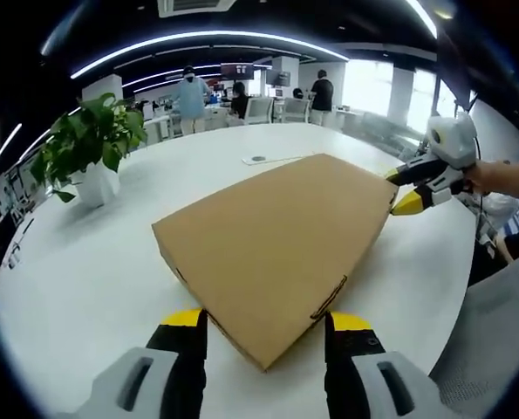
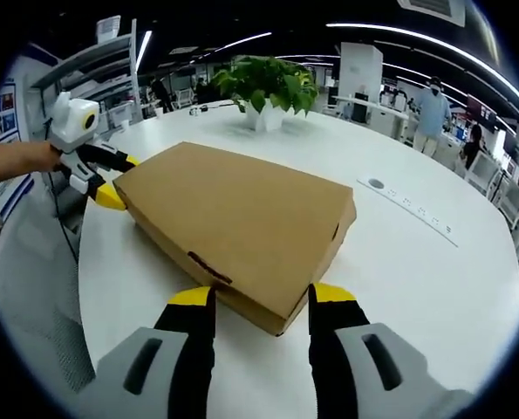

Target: Operate the shoe box by opening the lid, removing the specified soft item, and placing it in the target area until the item is outside and the box remains undamaged.

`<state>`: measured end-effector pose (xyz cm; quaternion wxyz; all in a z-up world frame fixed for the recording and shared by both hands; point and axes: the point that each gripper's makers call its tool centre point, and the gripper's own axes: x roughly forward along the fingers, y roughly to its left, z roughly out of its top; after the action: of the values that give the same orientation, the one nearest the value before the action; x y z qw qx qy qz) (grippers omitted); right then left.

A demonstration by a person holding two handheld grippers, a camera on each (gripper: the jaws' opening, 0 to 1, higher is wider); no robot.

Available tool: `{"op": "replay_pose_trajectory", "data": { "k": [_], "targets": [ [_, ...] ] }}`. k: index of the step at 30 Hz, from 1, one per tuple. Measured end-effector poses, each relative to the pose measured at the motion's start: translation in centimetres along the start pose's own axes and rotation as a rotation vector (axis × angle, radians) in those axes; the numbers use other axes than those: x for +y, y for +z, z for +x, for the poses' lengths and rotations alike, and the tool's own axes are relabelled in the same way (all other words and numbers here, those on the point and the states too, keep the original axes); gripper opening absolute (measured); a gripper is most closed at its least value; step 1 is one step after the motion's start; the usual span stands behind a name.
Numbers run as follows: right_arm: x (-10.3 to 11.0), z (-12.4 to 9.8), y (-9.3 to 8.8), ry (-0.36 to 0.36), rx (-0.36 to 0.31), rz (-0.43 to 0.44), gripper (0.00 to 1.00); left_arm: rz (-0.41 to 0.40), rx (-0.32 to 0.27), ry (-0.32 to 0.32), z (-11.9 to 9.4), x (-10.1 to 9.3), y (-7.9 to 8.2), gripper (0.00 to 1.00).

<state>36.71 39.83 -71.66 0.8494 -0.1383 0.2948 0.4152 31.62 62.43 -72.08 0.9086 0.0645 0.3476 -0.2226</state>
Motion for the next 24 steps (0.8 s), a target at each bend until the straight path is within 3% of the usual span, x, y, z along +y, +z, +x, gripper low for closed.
{"op": "replay_pose_trajectory", "data": {
  "k": [24],
  "targets": [
    [3.8, -0.3, -0.3, -0.100, -0.008, 0.069, 0.38, 0.108, 0.036, -0.092, -1.4, 1.2, -0.7, 0.53]
  ]
}}
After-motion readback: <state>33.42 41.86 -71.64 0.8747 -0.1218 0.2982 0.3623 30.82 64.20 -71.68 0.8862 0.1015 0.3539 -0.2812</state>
